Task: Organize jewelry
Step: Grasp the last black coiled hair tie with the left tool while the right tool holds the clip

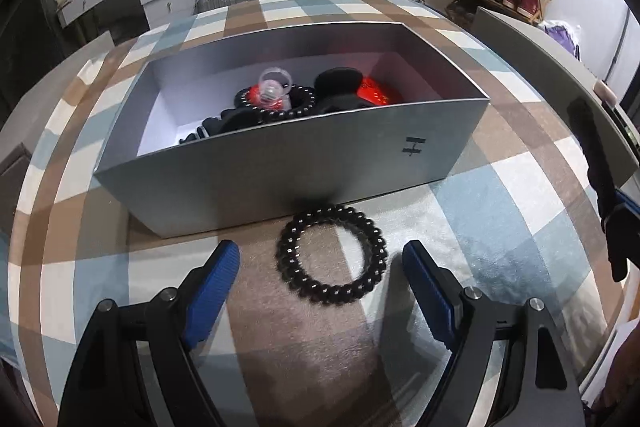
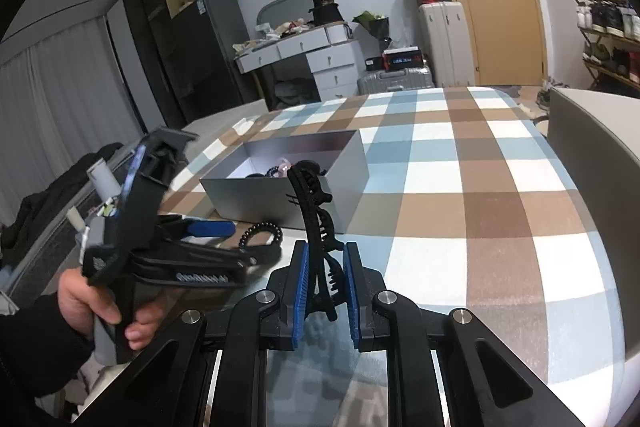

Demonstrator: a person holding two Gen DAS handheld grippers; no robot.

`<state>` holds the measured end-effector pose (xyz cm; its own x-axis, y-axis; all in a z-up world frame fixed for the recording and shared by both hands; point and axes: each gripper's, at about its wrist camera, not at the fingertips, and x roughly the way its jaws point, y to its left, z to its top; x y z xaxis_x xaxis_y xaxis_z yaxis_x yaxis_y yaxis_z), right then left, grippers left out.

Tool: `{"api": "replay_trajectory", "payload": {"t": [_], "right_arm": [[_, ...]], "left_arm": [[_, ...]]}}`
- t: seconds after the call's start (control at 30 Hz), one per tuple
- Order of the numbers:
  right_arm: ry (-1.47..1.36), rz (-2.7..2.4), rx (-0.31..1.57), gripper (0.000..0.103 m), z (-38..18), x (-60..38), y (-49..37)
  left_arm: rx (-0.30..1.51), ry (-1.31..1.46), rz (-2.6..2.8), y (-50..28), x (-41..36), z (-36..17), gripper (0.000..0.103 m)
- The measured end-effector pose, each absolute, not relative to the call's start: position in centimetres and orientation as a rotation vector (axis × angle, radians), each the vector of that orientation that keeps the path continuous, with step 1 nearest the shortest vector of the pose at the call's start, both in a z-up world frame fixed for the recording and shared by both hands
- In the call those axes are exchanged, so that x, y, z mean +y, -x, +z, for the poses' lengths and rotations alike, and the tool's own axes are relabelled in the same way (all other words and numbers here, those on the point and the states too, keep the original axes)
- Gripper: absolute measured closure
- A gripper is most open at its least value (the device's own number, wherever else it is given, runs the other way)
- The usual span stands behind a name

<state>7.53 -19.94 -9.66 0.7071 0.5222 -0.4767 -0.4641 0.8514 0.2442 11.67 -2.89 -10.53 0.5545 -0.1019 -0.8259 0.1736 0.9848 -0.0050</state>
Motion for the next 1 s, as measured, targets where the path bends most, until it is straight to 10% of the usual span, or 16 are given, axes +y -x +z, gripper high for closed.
{"api": "replay_trajectory", "payload": {"t": [0.13,0.43,1.0], "right_arm": [[-0.109,0.552,0.552,0.087,-9.9,-20.0,-7.4],[-0.124,0.550,0.543,0.087,-10.0,-20.4,-7.4],[-0.197,0.546,0.564,0.087,-9.4,-21.0,-8.3]], "left_arm": [[0.962,-0.083,-0.140,-11.8,-3.0,-10.5,0.026],[0.943,-0.108,-0.207,-11.1,-4.2,-10.1,0.070],[0.841,-0.034,-0.219,-8.2,-3.5,-6.6,0.072]]}}
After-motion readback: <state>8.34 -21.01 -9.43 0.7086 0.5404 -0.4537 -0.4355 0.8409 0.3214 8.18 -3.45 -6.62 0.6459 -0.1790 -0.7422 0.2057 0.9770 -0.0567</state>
